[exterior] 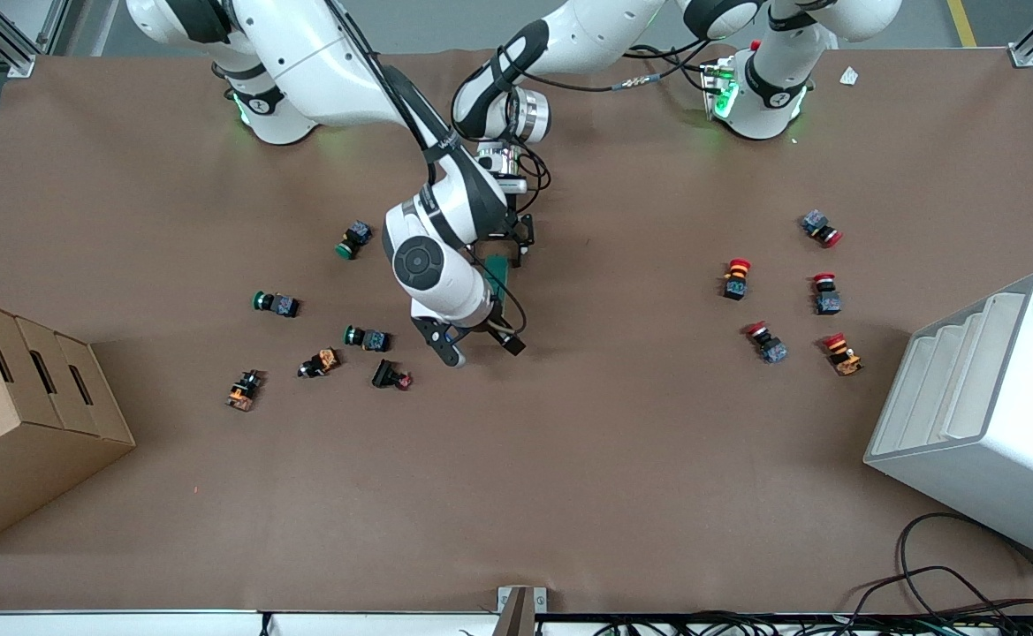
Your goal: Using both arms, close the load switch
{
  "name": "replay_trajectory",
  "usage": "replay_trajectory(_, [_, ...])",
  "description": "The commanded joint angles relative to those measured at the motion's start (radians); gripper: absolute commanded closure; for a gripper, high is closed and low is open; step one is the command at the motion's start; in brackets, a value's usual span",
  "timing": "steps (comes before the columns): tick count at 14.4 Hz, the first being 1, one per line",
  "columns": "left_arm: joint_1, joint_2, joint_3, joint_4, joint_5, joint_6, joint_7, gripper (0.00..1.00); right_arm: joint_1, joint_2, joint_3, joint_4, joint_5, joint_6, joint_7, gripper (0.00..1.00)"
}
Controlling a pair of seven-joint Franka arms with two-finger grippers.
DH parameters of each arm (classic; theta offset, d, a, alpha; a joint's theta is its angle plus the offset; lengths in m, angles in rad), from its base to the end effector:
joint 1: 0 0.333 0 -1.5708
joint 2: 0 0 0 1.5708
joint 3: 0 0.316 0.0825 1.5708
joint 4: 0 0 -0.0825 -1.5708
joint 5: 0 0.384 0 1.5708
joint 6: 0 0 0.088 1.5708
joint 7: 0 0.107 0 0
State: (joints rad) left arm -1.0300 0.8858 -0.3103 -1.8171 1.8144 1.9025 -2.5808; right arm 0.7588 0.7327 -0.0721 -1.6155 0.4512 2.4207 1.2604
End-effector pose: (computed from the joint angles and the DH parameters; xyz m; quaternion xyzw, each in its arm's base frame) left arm 0.2090 -0.5701 0.0623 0.8366 -0.0262 0.5471 0.0107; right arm 0.5360 0.4506 0.2031 -0.8957 0.4233 0.0862 0.1054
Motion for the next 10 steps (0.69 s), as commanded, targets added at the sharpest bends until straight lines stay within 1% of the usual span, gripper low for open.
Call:
replay_trajectory(1, [0.015,0.071,0.010,0.022,0.008,0.035,0.001,0.00,0.000,0.044,0.008,0.035,-0.003,0.015,-0.016,0.00])
replay_trajectory(4, [0.015,0.071,0.010,0.031,0.006,0.035,0.002,0.00,-0.010,0.031,0.005,0.055,-0.023,-0.002,-0.022,0.00])
replay_trajectory(6, [0.018,0.070,0.010,0.036,0.003,0.035,0.010,0.00,-0.035,0.014,0.002,0.077,-0.031,-0.092,-0.026,0.00])
replay_trajectory(8, [0.018,0.064,0.010,0.056,-0.006,0.035,0.013,0.00,-0.050,-0.031,-0.012,0.080,-0.107,-0.188,-0.076,0.00])
replay_trajectory(9, [0.018,0.062,0.010,0.065,-0.007,0.035,0.019,0.00,-0.058,-0.064,-0.029,0.077,-0.162,-0.246,-0.138,0.00])
replay_trajectory(10, [0.019,0.059,0.008,0.067,-0.009,0.035,0.033,0.00,-0.075,-0.087,-0.037,0.077,-0.189,-0.296,-0.221,0.00])
